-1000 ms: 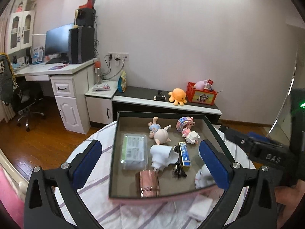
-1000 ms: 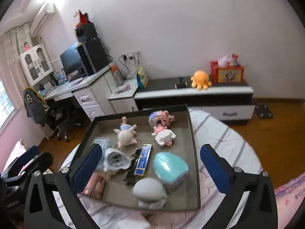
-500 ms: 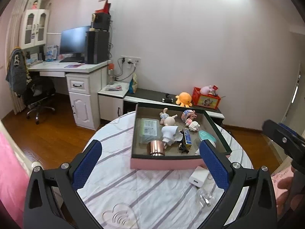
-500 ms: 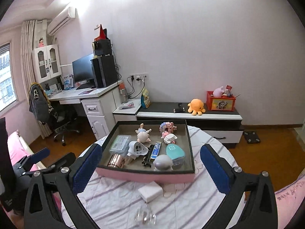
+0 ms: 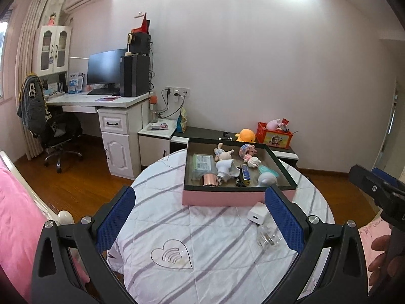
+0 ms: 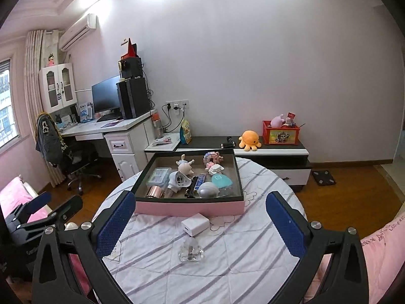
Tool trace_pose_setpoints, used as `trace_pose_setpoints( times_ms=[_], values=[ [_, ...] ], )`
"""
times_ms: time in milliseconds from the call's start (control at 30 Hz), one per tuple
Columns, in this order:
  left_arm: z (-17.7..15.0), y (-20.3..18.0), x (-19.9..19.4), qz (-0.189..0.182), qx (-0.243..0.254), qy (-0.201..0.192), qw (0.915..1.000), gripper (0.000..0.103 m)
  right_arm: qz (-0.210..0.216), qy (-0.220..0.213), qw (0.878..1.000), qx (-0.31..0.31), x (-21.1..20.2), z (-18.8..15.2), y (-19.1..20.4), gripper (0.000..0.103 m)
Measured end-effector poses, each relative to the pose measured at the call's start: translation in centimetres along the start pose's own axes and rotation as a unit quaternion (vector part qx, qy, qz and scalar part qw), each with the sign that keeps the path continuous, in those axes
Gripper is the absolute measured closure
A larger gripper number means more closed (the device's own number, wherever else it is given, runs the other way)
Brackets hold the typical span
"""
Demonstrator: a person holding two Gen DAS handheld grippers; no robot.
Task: Organize rigid objects
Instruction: 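Withdraw both tools from the box toward the charger and glass bottle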
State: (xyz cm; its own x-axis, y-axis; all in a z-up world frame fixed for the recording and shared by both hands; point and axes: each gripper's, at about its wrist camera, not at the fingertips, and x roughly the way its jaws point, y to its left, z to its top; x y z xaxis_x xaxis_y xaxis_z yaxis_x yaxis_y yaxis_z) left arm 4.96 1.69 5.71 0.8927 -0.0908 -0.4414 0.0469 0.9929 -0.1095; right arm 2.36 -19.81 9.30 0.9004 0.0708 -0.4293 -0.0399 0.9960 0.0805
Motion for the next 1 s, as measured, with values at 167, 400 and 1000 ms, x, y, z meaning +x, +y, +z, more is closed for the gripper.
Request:
trace_pose_setpoints(
  times_ms=[167,400,1000],
  values=[
    [0.0,-0.6,-0.8,-0.006,0.003,-0.004,1.0000,0.000,-0.002,-0.005,1.000,0.000,-0.7,-0.1,0.2,0.000],
    [0.0,-1.1,-0.9,-0.011,0.007,-0.004,0.9999,0.000,-0.001,-0.004,1.000,0.002,-0.9,0.0,0.2,0.000],
    [-2.5,-2.9,4.7,-0.026,0.024,0.076,0.9965,0.000,-0.025,0.083,0.996,0.035,5.2,-1.6,-4.4,0.000]
  ],
)
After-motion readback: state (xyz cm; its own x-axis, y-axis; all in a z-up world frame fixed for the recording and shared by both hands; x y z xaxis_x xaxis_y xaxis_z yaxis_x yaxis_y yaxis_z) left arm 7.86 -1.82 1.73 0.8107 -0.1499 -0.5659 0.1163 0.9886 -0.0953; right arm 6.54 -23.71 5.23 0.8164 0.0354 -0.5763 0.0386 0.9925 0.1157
